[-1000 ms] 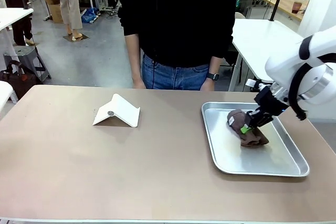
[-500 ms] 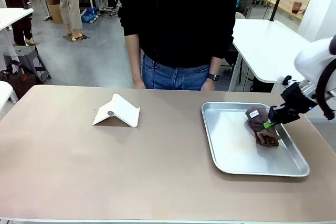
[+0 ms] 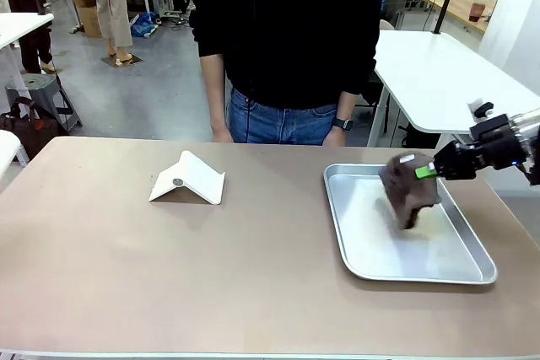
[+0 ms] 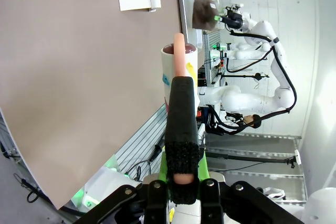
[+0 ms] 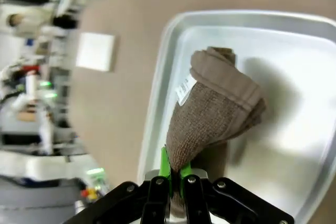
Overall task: Clean the surface of the table.
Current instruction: Clean the area not pointed to by the person.
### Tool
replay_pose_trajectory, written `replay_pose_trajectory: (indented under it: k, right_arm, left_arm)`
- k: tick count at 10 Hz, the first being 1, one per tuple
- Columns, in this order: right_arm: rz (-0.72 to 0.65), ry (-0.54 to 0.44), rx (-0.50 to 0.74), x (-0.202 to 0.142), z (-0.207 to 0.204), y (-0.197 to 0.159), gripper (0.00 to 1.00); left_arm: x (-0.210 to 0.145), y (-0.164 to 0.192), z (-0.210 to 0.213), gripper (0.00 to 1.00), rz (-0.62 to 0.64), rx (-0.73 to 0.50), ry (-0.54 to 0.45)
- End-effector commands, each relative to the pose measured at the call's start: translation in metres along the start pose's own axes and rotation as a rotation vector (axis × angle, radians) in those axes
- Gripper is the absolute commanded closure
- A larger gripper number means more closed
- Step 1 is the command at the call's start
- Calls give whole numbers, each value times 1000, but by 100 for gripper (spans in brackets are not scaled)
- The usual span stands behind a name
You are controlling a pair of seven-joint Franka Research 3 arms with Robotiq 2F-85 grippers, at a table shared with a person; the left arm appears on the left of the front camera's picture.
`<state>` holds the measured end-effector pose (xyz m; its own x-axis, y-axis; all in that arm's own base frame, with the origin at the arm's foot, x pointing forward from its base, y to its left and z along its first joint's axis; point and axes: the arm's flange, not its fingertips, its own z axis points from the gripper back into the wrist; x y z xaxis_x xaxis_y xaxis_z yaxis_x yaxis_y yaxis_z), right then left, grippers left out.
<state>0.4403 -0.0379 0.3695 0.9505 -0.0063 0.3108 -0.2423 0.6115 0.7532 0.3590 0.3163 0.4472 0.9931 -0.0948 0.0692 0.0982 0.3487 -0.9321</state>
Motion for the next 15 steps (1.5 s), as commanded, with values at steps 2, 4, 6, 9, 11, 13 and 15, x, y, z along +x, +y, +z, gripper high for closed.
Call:
replay_pose_trajectory:
  k: [2, 4, 6, 9, 11, 13, 15]
  right_arm:
    - [-31, -54, 359, -28, 43, 7, 93]
    - [-96, -54, 595, -36, 62, 18, 93]
    - [-128, -171, 574, -49, 88, 17, 93]
    - [-91, -129, 593, -53, 92, 11, 93]
    - [-91, -129, 593, -53, 92, 11, 93]
    - [-91, -129, 593, -53, 92, 11, 93]
    - [-91, -129, 593, -53, 92, 11, 93]
  left_arm:
    - [-2, -3, 1, 78, -13, -10, -12]
    - [-2, -3, 1, 78, -13, -10, -12]
    - [-2, -3, 1, 78, -13, -10, -12]
    - [-2, -3, 1, 78, -13, -10, -12]
    - [-2, -3, 1, 78, -13, -10, -12]
    - [-2, -3, 1, 78, -13, -10, -12]
    - [-2, -3, 1, 78, -13, -10, -12]
